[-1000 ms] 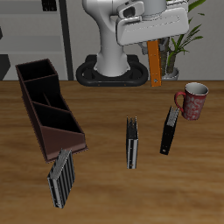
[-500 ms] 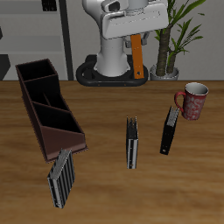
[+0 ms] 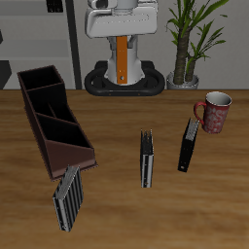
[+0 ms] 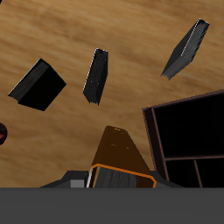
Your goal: Place the orange book into the right desk caddy's front compartment
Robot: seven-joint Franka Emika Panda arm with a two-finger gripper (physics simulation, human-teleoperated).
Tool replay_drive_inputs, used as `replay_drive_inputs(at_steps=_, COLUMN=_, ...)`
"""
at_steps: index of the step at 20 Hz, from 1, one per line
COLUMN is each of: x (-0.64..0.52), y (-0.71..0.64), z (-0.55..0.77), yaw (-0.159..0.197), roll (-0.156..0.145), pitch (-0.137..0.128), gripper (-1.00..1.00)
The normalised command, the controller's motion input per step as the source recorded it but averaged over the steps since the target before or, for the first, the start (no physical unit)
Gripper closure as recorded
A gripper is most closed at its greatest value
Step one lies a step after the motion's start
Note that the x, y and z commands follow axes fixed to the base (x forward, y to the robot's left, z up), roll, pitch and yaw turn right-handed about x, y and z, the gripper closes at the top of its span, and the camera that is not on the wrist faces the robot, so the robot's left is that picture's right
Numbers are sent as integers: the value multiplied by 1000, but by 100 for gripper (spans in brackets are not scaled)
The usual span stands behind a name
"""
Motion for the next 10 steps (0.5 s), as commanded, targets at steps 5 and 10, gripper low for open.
replay_drive_inputs(at_steps=5, x=-97, y=-770, z=-171, yaw=35, roll=-131, pitch=10, gripper=100)
replay_drive_inputs(at_steps=10, x=-60, y=-550, z=-164, yaw=31, roll=-101, pitch=20, gripper=100)
